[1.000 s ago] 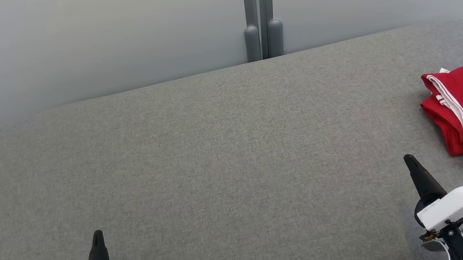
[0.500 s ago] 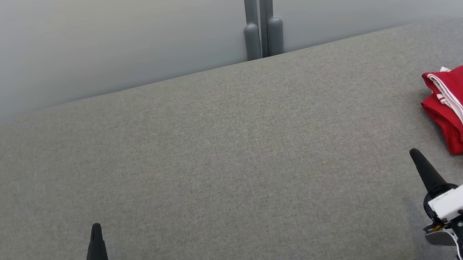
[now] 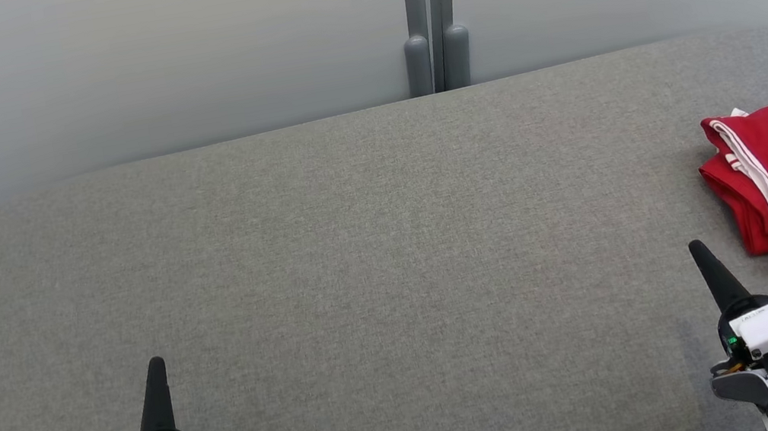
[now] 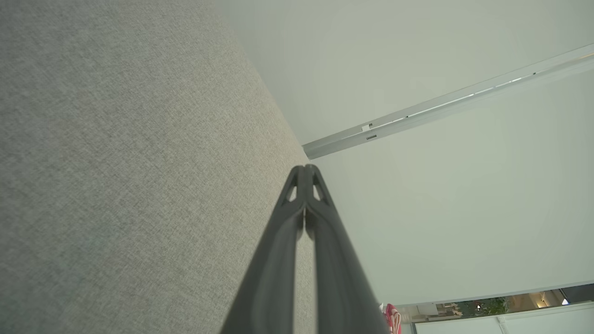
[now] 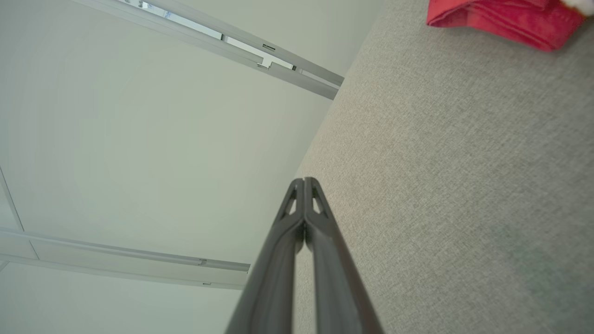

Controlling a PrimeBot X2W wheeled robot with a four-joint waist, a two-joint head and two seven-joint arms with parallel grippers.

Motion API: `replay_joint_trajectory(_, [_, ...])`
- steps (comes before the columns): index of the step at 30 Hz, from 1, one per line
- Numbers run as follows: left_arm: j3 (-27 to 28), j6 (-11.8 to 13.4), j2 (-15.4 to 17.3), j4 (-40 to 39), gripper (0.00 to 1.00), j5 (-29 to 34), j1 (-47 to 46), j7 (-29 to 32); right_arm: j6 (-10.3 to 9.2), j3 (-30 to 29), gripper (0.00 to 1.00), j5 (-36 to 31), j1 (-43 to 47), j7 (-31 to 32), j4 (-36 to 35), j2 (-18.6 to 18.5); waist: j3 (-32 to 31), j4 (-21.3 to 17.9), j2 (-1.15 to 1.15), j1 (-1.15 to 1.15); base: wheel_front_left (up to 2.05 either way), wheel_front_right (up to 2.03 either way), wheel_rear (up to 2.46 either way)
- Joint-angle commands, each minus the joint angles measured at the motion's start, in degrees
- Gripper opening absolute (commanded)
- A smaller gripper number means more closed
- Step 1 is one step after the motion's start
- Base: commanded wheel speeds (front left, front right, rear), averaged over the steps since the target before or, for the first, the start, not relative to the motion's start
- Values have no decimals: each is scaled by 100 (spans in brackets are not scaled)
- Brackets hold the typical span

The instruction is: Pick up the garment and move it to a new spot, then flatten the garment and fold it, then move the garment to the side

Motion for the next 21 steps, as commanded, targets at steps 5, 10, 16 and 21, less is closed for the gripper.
replay_joint_trajectory(5, [112,-101,-38,-6,0,-273,-183,80,2,-86,0,372,-143,86,-2,-39,12,1,0,0,0,0,0])
replay_joint_trajectory(10, [175,-157,-85,12,0,-457,-208,133,2,-140,0,620,-155,141,17,-39,24,3,0,0,0,0,0])
replay_joint_trajectory(16, [244,-217,-133,30,0,-700,-253,194,2,-200,0,907,-188,198,37,-38,37,4,0,0,0,0,0])
replay_joint_trajectory(21, [302,-265,-171,48,0,-865,-289,244,2,-250,0,1143,-203,246,55,-38,49,5,0,0,0,0,0])
